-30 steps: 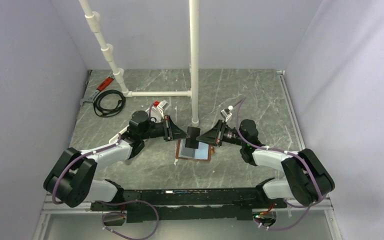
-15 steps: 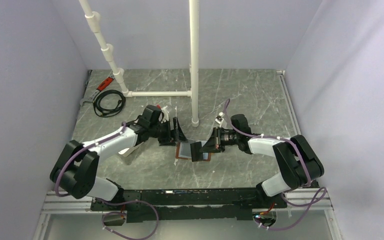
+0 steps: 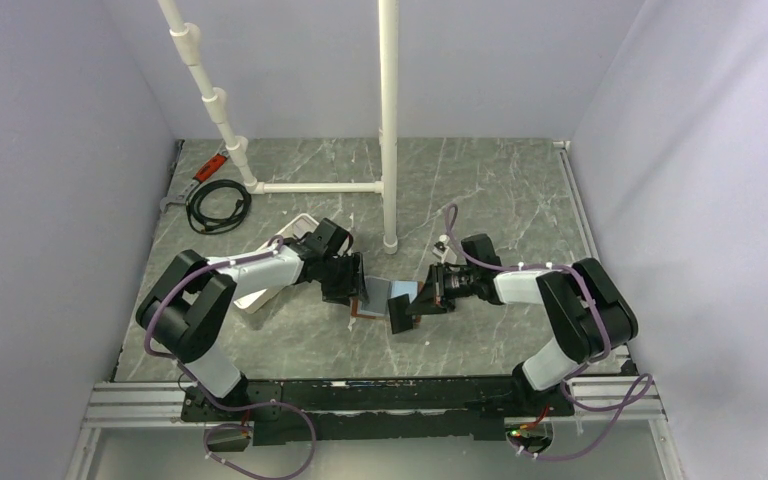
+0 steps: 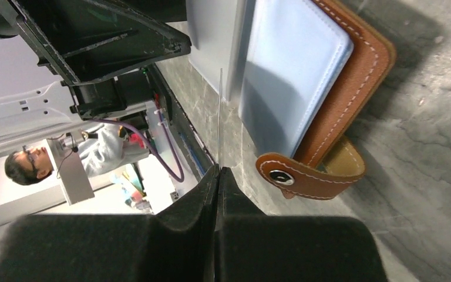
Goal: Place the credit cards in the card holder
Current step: Insert the credit card into the card holder.
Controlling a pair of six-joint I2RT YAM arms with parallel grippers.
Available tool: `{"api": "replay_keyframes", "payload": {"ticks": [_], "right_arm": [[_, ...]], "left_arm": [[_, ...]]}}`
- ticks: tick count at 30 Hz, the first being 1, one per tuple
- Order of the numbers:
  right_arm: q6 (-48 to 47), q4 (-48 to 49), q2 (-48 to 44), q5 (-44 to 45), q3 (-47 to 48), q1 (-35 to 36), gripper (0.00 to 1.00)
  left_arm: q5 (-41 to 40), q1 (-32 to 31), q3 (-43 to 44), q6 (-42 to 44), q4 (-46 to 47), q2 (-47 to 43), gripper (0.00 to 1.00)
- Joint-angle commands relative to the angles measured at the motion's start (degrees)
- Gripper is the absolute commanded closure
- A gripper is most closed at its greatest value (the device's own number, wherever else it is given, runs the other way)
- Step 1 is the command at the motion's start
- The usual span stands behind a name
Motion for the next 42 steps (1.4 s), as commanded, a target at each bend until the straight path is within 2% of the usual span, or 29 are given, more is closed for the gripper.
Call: {"api": "replay_keyframes", "payload": {"ticks": [1, 13, 24, 42], "right_arm": [[-1.5, 1.0, 1.3, 0.0, 1.3, -0.4, 1.0], [0.4, 6.4, 4.8, -1.0, 1.9, -0.4, 1.0], [-0.5, 3.6, -0.4, -0.8, 1.6, -1.2, 1.0], [2.1, 10.6, 7.1, -1.7, 1.9, -1.2, 1.0]], "left_arm": [[-4.6, -0.3, 0.9, 1.2, -3.0, 1.5, 0.44], [-4.9, -1.4, 0.7, 0.7, -2.7, 3.8, 0.63], [-5.1, -1.5, 1.3, 1.1, -3.6, 3.7, 0.67], [-4.8, -1.5, 1.6, 1.3, -3.9, 3.7, 0.68]]}}
